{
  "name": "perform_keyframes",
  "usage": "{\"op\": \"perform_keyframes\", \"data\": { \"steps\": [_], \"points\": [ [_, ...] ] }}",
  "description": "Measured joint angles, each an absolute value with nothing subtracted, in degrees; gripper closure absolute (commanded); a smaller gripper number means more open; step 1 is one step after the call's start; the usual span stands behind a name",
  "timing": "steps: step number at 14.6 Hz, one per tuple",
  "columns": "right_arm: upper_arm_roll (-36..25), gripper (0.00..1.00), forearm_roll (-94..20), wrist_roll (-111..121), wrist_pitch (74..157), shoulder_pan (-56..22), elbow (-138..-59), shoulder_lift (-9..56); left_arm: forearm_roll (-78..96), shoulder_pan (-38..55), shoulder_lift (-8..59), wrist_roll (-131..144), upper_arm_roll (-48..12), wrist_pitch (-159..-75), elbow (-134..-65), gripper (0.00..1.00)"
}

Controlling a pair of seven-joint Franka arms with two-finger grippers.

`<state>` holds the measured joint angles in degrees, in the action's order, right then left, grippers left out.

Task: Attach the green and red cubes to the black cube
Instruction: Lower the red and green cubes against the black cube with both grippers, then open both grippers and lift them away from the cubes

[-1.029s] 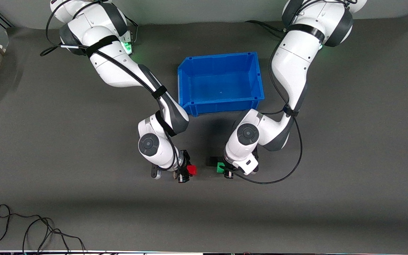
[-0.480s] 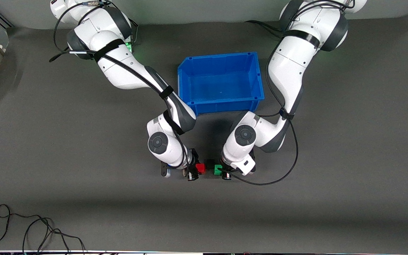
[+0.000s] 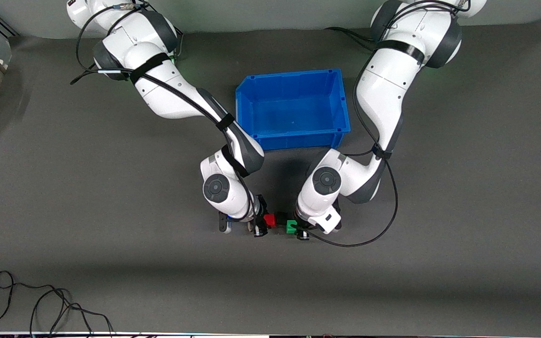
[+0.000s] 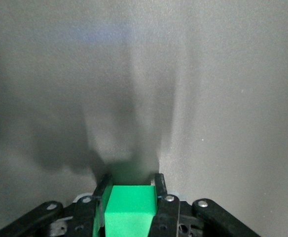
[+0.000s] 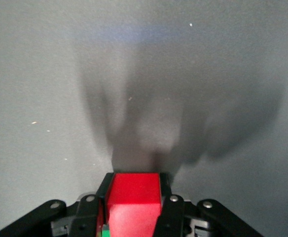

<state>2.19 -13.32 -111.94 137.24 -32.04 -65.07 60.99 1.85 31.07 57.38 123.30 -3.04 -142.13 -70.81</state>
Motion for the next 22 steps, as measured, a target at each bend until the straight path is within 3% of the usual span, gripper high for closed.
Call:
{"op": "perform_keyframes", "data": {
  "steps": [1,2,3,4,5,7,14,19,22],
  "points": [
    [2.25,1.00,-13.33,-111.94,137.26,-32.14,-65.04,61.15,1.85,31.09,57.38,123.30,-3.11,-142.16,-70.79,0.48],
    [2.38,1.00,-13.34,-111.94,137.32,-32.34,-64.97,61.27,1.62,31.18,57.38,123.29,-3.37,-142.21,-70.77,0.38],
    [2.46,0.88,-13.36,-111.94,137.32,-32.57,-64.92,61.34,1.10,31.38,57.38,123.29,-3.53,-142.21,-70.75,0.35],
    [2.50,0.60,-13.37,-111.94,137.33,-32.71,-64.84,61.37,0.65,31.57,57.38,123.30,-3.59,-142.23,-70.68,0.22],
    [2.50,0.33,-13.37,-111.94,137.33,-32.70,-64.69,61.42,0.48,31.68,57.37,123.30,-3.60,-142.29,-70.58,0.00],
    [2.48,0.28,-13.37,-111.84,137.33,-32.64,-64.31,61.56,-0.15,31.69,57.37,123.29,-3.56,-142.32,-70.34,0.00],
    [2.53,0.27,-13.37,-111.76,137.20,-32.64,-62.75,61.61,-3.27,31.22,57.15,123.20,-1.71,-141.39,-69.74,0.00],
    [2.65,0.27,-13.37,-111.22,131.32,-32.02,-58.60,61.48,-6.08,27.64,54.57,113.13,0.57,-130.65,-68.48,0.00],
    [2.65,0.26,-13.37,-106.43,124.40,-30.45,-56.48,59.26,-6.08,24.87,49.71,102.94,0.57,-118.98,-68.37,0.00]
  ]
}}
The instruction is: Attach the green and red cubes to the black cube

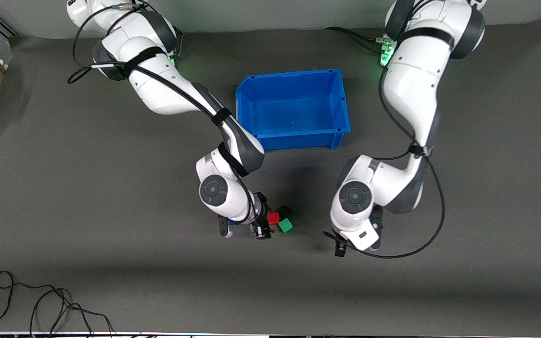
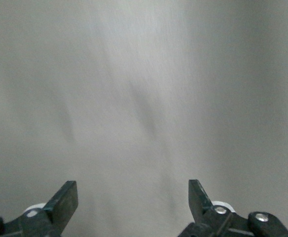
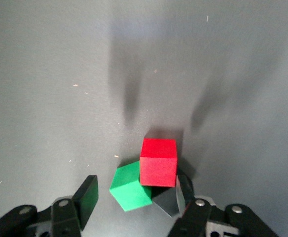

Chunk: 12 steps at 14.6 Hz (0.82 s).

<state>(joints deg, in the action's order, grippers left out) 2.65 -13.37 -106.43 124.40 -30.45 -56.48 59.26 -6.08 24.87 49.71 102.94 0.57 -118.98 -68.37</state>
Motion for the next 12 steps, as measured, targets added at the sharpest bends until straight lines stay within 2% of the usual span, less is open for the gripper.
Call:
{"op": "perform_keyframes", "data": {
  "steps": [3,6,8,12],
  "points": [
    [2.59,0.22,-13.32,-98.47,113.07,-27.42,-55.14,53.26,-5.99,20.68,46.15,90.38,-0.10,-113.06,-68.52,0.00],
    [1.33,0.15,-12.86,-86.74,99.00,-25.34,-54.64,44.48,-5.96,17.37,43.97,79.51,-0.52,-110.65,-68.89,0.00],
    [0.38,0.14,-12.43,-77.84,91.65,-23.33,-54.70,38.55,-5.96,15.92,41.58,70.26,-0.50,-110.12,-70.27,0.00],
    [-0.69,0.05,-6.18,-56.86,75.91,-19.46,-55.02,29.00,-2.33,9.53,33.30,47.20,-0.58,-105.36,-75.29,0.00]
  ]
}}
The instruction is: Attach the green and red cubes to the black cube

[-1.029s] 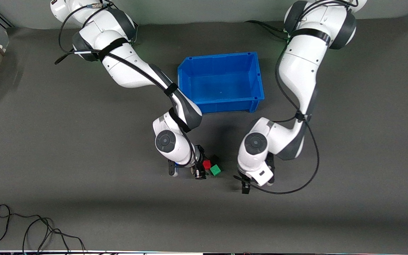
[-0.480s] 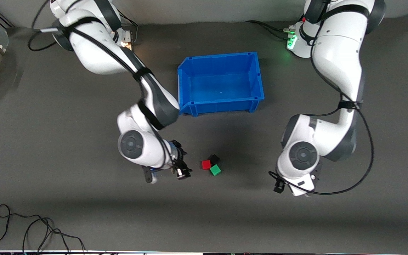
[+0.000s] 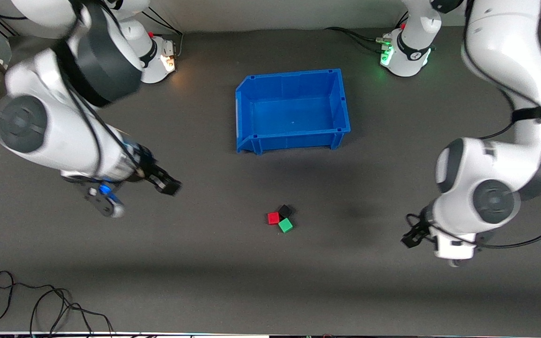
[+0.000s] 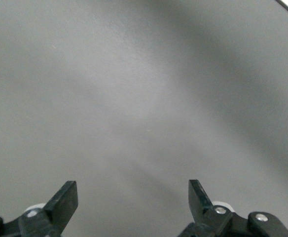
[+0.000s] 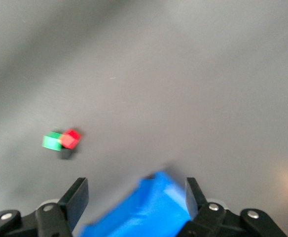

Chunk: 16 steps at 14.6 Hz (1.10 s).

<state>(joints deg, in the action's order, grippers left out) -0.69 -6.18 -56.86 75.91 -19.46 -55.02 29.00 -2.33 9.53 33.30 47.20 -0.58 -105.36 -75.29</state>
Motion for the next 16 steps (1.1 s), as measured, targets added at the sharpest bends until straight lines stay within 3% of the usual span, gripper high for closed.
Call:
{"op": "perform_keyframes", "data": {
  "steps": [2,7,12,16],
  "points": [
    [-1.94,0.03,-4.74,-48.86,72.68,-18.21,-55.89,26.37,-1.83,7.34,28.86,37.80,-0.64,-103.73,-78.42,0.00],
    [-7.58,0.02,-4.48,-35.21,72.45,-17.82,-57.08,25.67,-0.30,3.25,17.24,10.64,-0.74,-90.26,-80.24,0.00],
    [-10.63,0.01,-4.45,-26.06,72.43,-17.78,-57.07,25.52,-0.24,1.62,6.73,6.80,-0.75,-90.67,-88.66,0.00],
    [-10.88,0.01,-4.42,-20.24,72.42,-17.78,-57.07,25.34,-0.09,0.51,0.18,6.36,-0.74,-89.19,-90.86,0.00]
  ]
}}
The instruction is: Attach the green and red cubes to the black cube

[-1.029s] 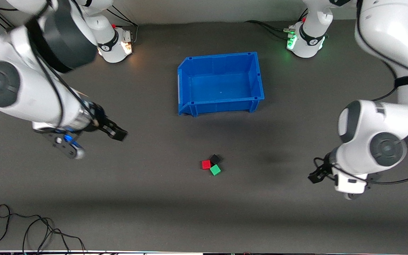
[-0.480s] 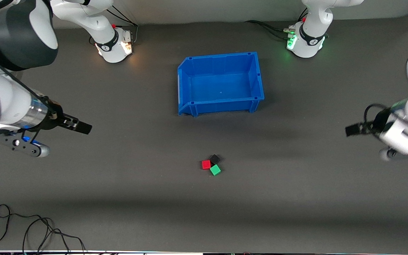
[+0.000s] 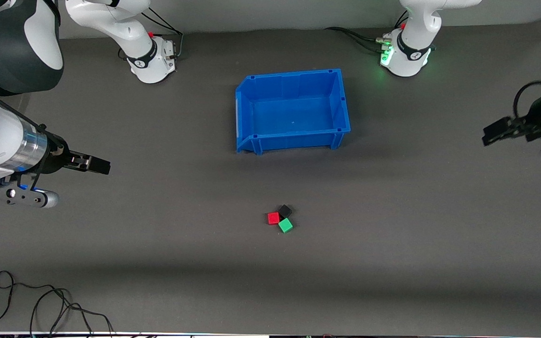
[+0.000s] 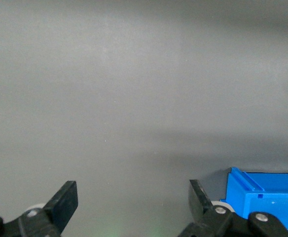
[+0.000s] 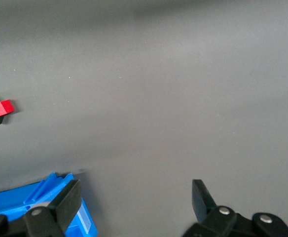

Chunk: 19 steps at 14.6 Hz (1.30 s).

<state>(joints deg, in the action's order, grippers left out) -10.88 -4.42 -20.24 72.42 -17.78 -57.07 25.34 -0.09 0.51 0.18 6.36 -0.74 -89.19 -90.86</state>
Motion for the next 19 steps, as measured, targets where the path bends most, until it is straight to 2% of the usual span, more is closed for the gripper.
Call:
{"op": "perform_keyframes", "data": {
  "steps": [3,7,12,16,19],
  "points": [
    [-11.41,0.01,-4.41,-18.46,72.36,-17.80,-57.10,25.16,-0.06,0.51,-2.07,6.34,-0.95,-87.26,-91.60,0.00],
    [-13.27,0.01,-4.40,-14.97,72.21,-17.36,-59.47,23.57,0.09,0.51,-1.59,4.83,-1.04,-88.34,-92.63,0.00],
    [-5.89,0.01,-4.39,-14.31,76.44,-8.89,-69.11,16.40,0.13,0.44,0.72,3.08,-1.00,-90.71,-92.73,0.00],
    [-4.98,0.01,-4.39,-12.87,82.04,-7.47,-77.76,10.13,1.17,-0.45,2.73,2.98,-0.83,-90.76,-90.14,0.00],
    [-4.78,0.00,-4.36,-10.11,83.84,-5.54,-80.35,7.74,2.25,-0.84,3.63,3.06,-0.79,-90.77,-89.23,0.00]
  ]
}}
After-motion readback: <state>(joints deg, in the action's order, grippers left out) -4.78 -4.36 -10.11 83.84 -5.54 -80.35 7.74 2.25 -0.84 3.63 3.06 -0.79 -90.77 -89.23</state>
